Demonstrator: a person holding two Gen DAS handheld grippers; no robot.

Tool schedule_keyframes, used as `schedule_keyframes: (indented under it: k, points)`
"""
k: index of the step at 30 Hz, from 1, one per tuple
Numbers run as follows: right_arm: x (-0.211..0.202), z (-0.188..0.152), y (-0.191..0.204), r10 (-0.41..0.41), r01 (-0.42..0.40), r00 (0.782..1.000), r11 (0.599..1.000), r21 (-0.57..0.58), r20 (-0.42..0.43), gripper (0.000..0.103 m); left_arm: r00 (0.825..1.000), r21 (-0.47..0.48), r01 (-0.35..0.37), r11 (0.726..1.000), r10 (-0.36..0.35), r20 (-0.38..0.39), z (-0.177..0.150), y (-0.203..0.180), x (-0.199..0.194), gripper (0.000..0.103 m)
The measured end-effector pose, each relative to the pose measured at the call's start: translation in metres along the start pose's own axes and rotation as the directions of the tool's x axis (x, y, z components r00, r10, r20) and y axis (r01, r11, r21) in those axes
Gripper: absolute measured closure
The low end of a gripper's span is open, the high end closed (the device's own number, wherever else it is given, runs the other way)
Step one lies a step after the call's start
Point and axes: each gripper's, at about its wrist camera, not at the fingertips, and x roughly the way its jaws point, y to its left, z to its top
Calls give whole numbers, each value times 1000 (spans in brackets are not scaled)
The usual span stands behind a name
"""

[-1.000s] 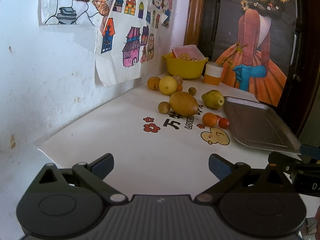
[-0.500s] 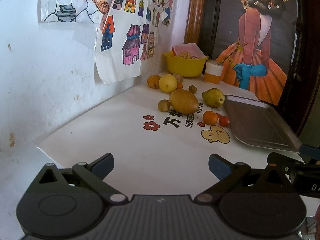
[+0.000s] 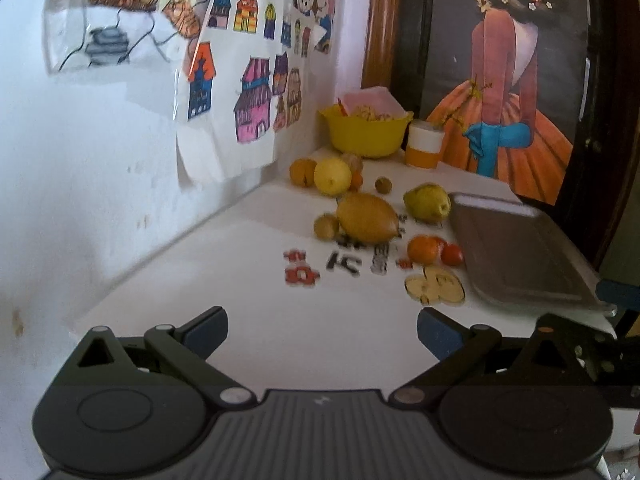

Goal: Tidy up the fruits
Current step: 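Grasp the large oval brown-yellow mango with the left tool while the right tool reaches toward a tangerine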

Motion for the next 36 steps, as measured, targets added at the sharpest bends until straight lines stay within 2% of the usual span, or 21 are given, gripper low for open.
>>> schedule_keyframes:
  k: [5,9,16,19,25,28,36]
  points:
    - [24,29,-11,85,-89,995,993,-84,-48,1,999,6,37,999,-37,-18,33,5,21,1]
    - [45,49,-13,145,-158,986,970,-183,-83,1,998,43,53,998,-52,-21,55,2,40,1]
    - [78,65,-14,227,-254,965,936,-245,-134,1,987,94,158,983,-155,-41,81,-9,79,1]
    - [90,65,-16,226,-256,964,933,-253,-140,3,982,158,191,969,-189,-30,86,-17,97,1]
    - [112,60,-19,227,-272,957,920,-282,-183,10,971,246,237,940,-228,-68,90,-29,128,1]
    - [120,58,-17,227,-281,953,910,-305,-199,16,970,293,241,925,-223,-94,88,-31,142,2]
    - [139,53,-9,250,-323,940,871,-370,-232,31,958,313,274,909,-230,-173,84,-30,171,11]
